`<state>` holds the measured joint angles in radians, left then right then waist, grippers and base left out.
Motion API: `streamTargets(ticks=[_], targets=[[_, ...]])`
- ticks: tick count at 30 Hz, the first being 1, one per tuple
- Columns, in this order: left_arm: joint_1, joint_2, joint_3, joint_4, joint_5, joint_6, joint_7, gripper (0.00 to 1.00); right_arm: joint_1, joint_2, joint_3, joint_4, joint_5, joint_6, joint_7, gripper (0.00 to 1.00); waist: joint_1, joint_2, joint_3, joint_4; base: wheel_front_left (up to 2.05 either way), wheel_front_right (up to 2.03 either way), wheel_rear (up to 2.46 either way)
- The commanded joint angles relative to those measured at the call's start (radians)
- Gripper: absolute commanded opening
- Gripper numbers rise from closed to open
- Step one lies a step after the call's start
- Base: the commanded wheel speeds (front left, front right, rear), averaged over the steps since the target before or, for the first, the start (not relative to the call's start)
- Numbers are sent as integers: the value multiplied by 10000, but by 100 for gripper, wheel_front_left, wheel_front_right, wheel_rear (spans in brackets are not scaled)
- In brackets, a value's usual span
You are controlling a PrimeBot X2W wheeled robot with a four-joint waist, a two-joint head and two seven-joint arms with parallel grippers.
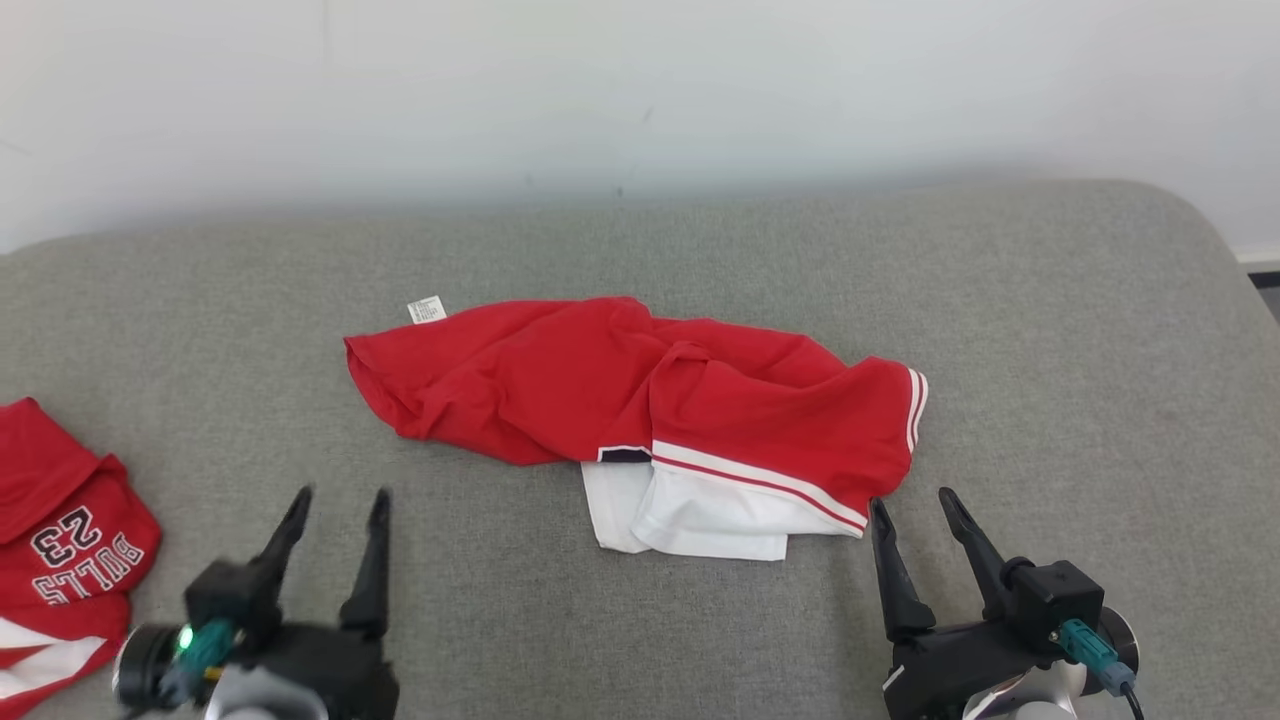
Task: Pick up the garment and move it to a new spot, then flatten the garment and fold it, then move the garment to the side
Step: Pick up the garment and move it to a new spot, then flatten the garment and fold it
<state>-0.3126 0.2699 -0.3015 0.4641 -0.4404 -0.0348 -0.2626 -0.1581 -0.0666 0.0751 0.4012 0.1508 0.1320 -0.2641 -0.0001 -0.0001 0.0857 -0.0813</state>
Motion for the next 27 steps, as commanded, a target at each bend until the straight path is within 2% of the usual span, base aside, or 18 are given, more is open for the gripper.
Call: streamTargets(ticks=[1,7,13,21,27], targets=[[643,-103,413,-276,305,73,-33,100,180,8,26,12,-19,-25,-3,100,1,1,-212,65,0,0,0],[2293,-608,1842,-1216,1077,143,-33,100,331,5,54,18,14,-25,-3,100,1,1,-454,80,0,0,0],[3591,-1364,2912,-1871,1871,-114,-33,100,559,-2,114,0,-18,-25,-3,100,1,1,-559,132,0,0,0],[3761,-1848,3501,-1921,2423,-548,-33,100,463,-60,346,-28,-28,-25,-3,100,1,1,-450,399,0,0,0],[3423,-2013,3481,-1656,2619,-829,-33,100,120,-14,1207,-70,-84,-25,-3,100,1,1,-244,852,0,0,0]])
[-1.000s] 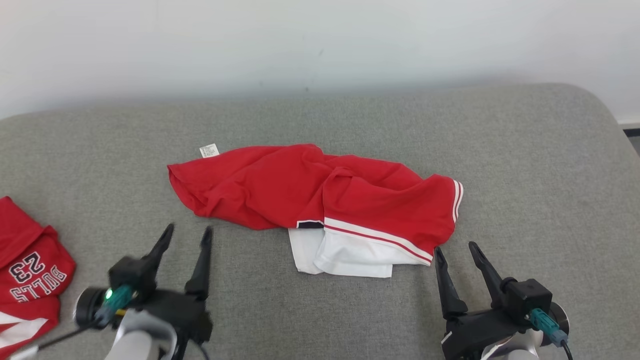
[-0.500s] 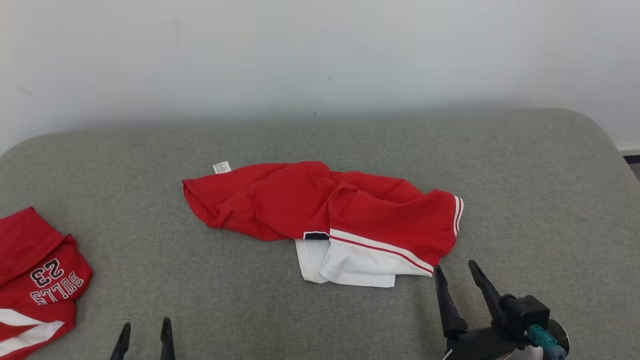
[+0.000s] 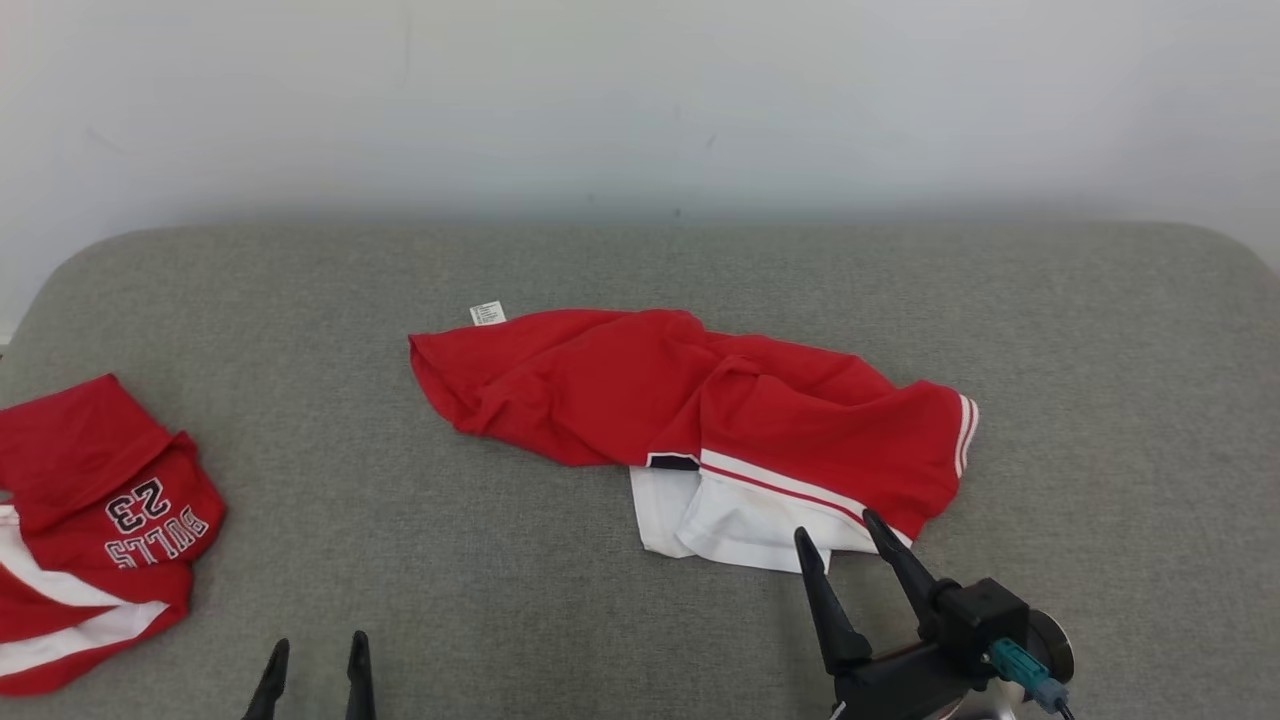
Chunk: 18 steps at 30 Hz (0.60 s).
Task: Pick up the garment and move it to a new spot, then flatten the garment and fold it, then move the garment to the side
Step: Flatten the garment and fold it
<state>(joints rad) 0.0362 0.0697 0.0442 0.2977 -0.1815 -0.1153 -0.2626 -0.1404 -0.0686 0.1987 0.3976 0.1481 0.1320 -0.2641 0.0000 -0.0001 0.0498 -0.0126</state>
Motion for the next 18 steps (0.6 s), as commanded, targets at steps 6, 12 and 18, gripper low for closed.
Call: streamTargets(ticks=[6,12,18], targets=[[-279,-132,-543,311,48,-141,-33,100,-680,64,582,574,-142,-25,-1,100,0,1,344,919,0,0,0],[-429,-177,-1020,505,-43,-137,-33,100,-1263,117,501,1655,-635,-25,-1,100,0,1,546,1562,0,0,0],[-560,-195,-1290,585,-217,-146,-34,100,-1640,163,23,2546,-1062,-25,-3,100,0,1,832,1864,0,0,0]])
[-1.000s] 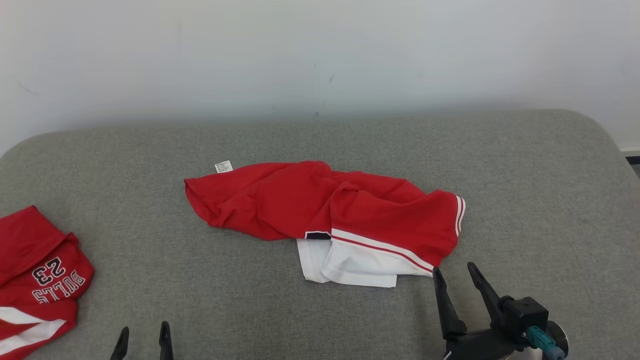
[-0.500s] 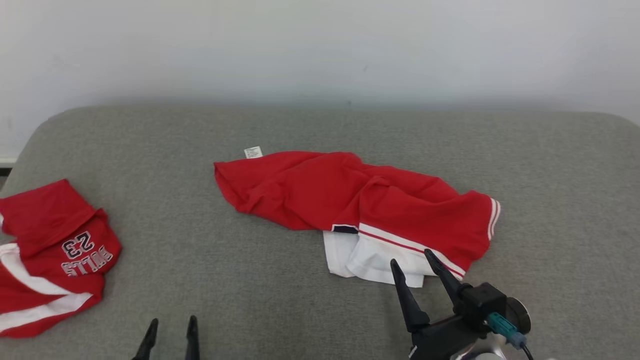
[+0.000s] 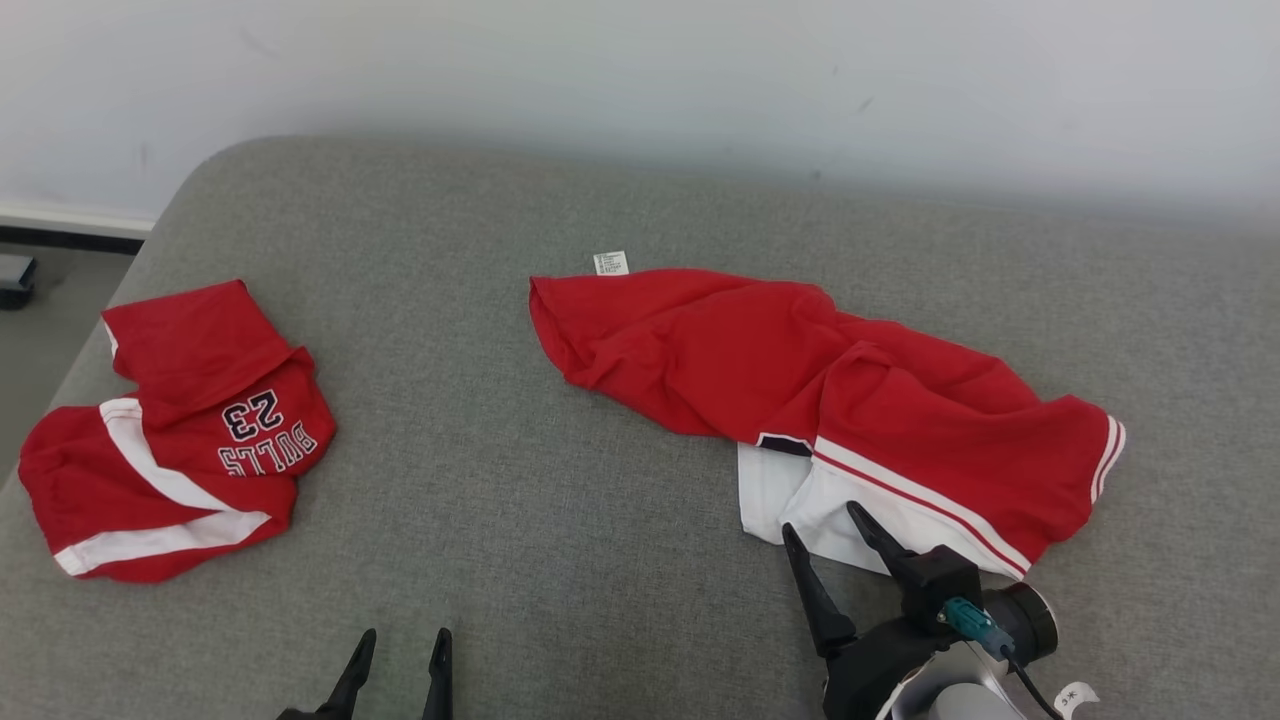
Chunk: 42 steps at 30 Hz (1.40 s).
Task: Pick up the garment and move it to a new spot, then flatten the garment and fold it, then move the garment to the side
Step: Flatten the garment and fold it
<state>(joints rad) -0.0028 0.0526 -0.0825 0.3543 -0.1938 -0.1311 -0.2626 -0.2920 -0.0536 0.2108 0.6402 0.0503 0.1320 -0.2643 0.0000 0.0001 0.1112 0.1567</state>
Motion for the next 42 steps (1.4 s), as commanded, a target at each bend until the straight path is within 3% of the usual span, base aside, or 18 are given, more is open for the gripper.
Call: streamTargets(ticks=[1,8,10,12,13,18,25,33,42], targets=[[-193,-25,-53,32,-118,11,-34,100,-172,20,-174,193,-150,-25,-1,100,0,-1,254,188,0,0,0],[-353,-28,-318,43,-262,10,-34,100,-394,30,-285,420,-121,-25,-1,100,0,-1,513,273,0,0,0],[-466,-20,-345,24,-297,9,-34,100,-441,33,-319,443,-105,-25,-1,63,0,-1,576,301,0,0,0],[-480,-24,-371,-2,-324,9,-34,100,-469,34,-378,456,-87,-25,-1,10,0,-1,599,324,0,0,0],[-484,-23,-364,-4,-320,9,-34,100,-467,33,-429,433,-21,-25,-1,0,0,-1,601,328,0,0,0],[-385,-24,-242,-67,-299,9,-34,100,-280,33,-780,-105,128,-25,-1,0,0,-1,525,236,0,0,0],[-392,-27,-417,-144,-433,8,-34,100,-361,-102,-1930,-1835,-172,-25,1,0,0,-1,567,-65,0,0,0],[-861,-20,-876,-142,-641,11,-34,100,-2566,-1685,-2273,-1718,-947,-25,-1,0,0,-1,1100,-78,0,0,0],[-1505,-24,-1476,-219,-832,11,-34,100,-5777,-3756,-2590,736,-2121,-25,100,0,0,-1,2090,638,0,0,0]])
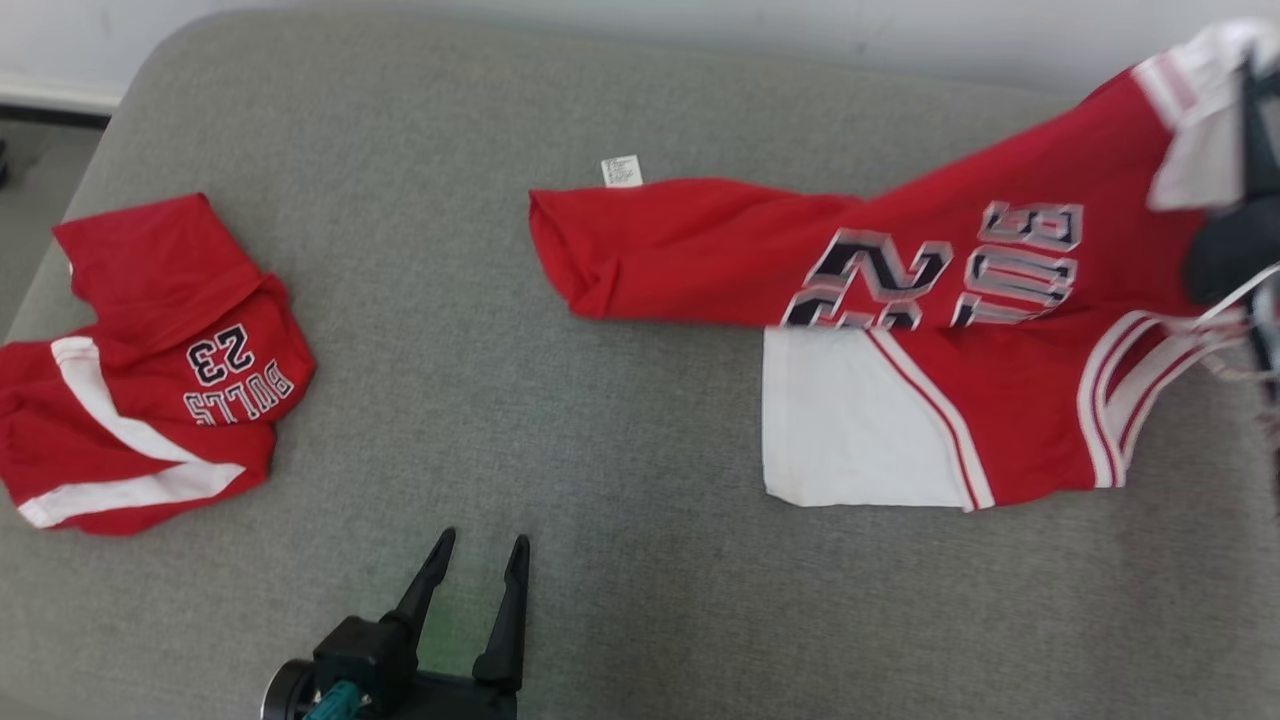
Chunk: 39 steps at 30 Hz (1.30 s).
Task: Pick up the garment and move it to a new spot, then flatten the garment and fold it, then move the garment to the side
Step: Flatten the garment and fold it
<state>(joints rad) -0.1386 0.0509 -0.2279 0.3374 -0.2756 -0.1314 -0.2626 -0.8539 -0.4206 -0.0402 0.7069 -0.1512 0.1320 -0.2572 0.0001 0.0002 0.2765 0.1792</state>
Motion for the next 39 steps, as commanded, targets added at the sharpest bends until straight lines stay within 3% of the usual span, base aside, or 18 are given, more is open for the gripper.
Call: streamTargets(ticks=[1,5,7,9,10,11,19,23,30,39], targets=[[-196,-8,-91,-75,-43,15,-34,100,-409,-257,-184,294,-344,-25,123,0,-1,-2,547,517,0,0,0],[-393,-7,-253,-138,-116,15,-34,100,-1154,-736,-603,912,-949,-25,371,0,-1,-2,870,840,0,0,0],[-497,-7,-369,-150,-154,15,-34,100,-1459,-875,-985,1149,-1366,-25,559,9,-1,-2,1039,1023,0,0,0],[-585,-8,-433,-189,-194,15,-34,100,-1727,-969,-1322,1345,-1779,-25,726,42,-1,-2,1187,1169,0,0,0],[-621,-10,-444,-191,-218,15,-34,100,-1829,-969,-1469,1414,-2004,-25,781,90,-1,-2,1237,1212,0,0,0],[-641,-8,-439,-193,-224,15,-34,100,-1913,-916,-1594,1542,-2203,-25,914,100,-1,-2,1267,1234,0,0,0],[-520,-5,-215,-101,-147,15,-34,100,-1957,-142,-2022,2018,-2802,-25,180,100,-1,-2,915,938,0,0,0],[-331,1,-36,-27,-39,14,-34,100,-1518,573,-1600,2100,-2476,-25,-65,100,-1,-2,386,624,0,0,0],[75,-4,196,164,174,14,-34,100,511,1571,498,617,-613,-25,-69,100,-1,-2,-537,193,0,0,0],[468,-1,379,260,282,14,-34,100,2816,1616,3294,-734,1929,-25,-70,100,-1,-2,-1142,39,0,0,0]])
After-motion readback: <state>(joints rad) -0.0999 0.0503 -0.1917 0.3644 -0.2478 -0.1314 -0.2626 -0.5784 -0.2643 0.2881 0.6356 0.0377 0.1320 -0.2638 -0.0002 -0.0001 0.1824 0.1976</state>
